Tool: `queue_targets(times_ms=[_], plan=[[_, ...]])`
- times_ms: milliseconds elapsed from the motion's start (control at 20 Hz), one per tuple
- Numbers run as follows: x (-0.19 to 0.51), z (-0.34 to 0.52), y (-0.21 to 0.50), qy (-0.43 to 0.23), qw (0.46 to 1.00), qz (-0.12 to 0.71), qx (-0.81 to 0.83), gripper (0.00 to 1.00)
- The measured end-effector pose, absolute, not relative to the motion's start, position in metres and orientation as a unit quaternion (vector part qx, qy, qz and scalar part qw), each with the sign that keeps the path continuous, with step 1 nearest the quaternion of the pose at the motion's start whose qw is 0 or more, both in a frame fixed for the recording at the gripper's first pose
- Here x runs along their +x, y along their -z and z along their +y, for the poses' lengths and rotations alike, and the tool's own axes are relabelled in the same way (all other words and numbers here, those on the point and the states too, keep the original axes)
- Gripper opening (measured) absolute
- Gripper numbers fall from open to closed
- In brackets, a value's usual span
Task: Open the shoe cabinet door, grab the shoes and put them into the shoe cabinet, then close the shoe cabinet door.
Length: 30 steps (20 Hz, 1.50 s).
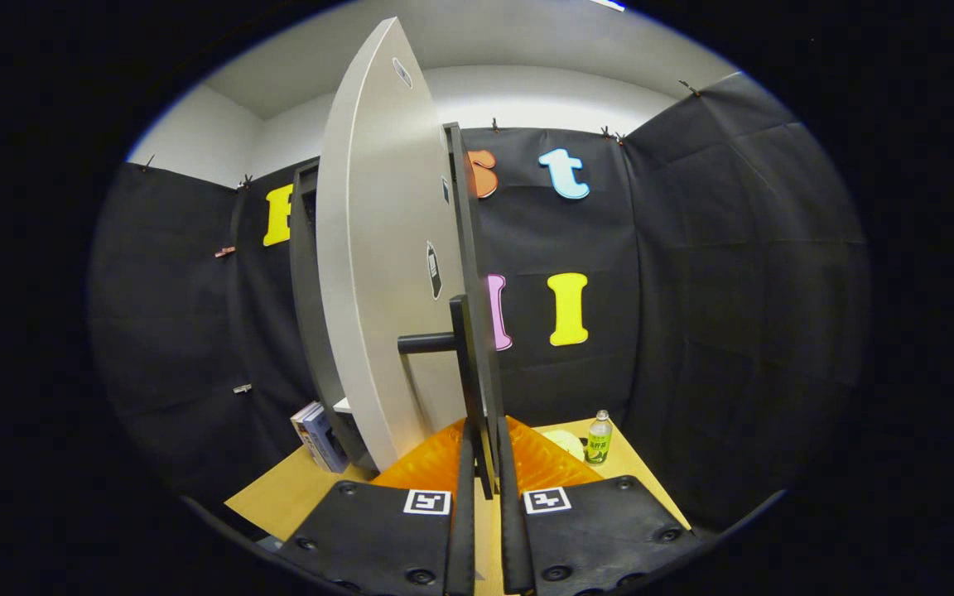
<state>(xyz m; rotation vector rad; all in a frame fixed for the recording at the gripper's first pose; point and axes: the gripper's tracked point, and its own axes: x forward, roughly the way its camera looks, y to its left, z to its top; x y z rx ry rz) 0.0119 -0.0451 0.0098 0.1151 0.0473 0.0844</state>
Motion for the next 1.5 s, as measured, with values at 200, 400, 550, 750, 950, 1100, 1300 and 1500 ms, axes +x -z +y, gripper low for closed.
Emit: queue_targets(times_ms=[200,400,550,750,950,1100,1300,1500], plan=[[0.000,-0.046,0.001,-0.021,0.998,0.035,0.050,0.18],[-0.032,-0.043,0.041,-0.013,0.994,0.102,0.025,0.34],[-0.057,-0.022,0.077,-0.024,0.986,0.160,0.041,0.64],[-0.072,0.009,0.127,-0.029,0.974,0.222,0.048,0.95],[-0.068,0.053,0.169,-0.045,0.963,0.257,0.063,0.98],[-0.059,0.086,0.207,-0.066,0.955,0.283,0.067,0.98],[-0.042,0.141,0.270,-0.103,0.940,0.317,0.068,0.98],[-0.023,0.177,0.342,-0.122,0.923,0.359,0.068,0.98]])
